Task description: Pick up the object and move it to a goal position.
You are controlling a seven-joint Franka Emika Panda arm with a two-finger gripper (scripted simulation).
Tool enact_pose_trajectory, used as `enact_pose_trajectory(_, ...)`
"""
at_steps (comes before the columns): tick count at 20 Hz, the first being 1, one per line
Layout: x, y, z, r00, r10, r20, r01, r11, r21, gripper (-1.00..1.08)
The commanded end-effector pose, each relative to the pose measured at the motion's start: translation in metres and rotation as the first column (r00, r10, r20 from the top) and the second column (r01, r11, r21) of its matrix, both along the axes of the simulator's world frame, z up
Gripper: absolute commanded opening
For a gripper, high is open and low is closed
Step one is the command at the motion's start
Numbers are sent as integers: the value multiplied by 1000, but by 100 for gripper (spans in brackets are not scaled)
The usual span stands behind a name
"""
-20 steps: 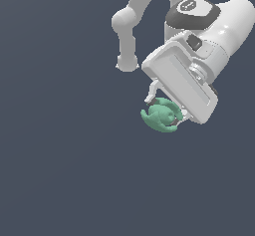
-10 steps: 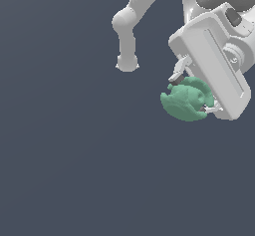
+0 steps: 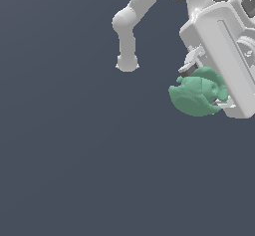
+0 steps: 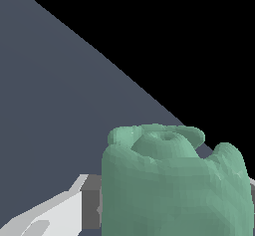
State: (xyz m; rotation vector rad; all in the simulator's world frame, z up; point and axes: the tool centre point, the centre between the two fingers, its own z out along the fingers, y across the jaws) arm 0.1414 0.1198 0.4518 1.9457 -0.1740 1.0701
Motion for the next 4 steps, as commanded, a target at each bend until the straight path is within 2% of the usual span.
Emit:
enact_pose_trajectory(1, 0, -1, 0, 1000, -1, 0, 1, 1000, 0, -100)
enact_pose_trajectory(4, 0, -2, -1, 1000, 1, -4, -1, 1000, 1, -100)
